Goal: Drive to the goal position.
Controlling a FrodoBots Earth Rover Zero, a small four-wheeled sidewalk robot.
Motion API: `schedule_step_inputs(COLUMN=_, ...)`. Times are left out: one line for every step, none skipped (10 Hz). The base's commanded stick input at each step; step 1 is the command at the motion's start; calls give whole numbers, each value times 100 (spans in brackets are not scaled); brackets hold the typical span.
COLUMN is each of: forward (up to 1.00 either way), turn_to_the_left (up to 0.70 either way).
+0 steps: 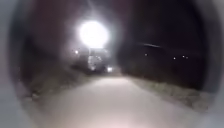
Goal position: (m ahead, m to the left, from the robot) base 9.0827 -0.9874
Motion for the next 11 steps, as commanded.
schedule_step_inputs(forward=100, turn_to_the_left=0)
schedule_step_inputs(forward=100, turn_to_the_left=0)
schedule_step_inputs(forward=100, turn_to_the_left=0)
schedule_step_inputs(forward=100, turn_to_the_left=0)
schedule_step_inputs(forward=100, turn_to_the_left=0)
schedule_step_inputs(forward=100, turn_to_the_left=0)
schedule_step_inputs(forward=100, turn_to_the_left=0)
schedule_step_inputs(forward=100, turn_to_the_left=0)
schedule_step_inputs(forward=100, turn_to_the_left=0)
schedule_step_inputs(forward=100, turn_to_the_left=0)
schedule_step_inputs(forward=100, turn_to_the_left=5)
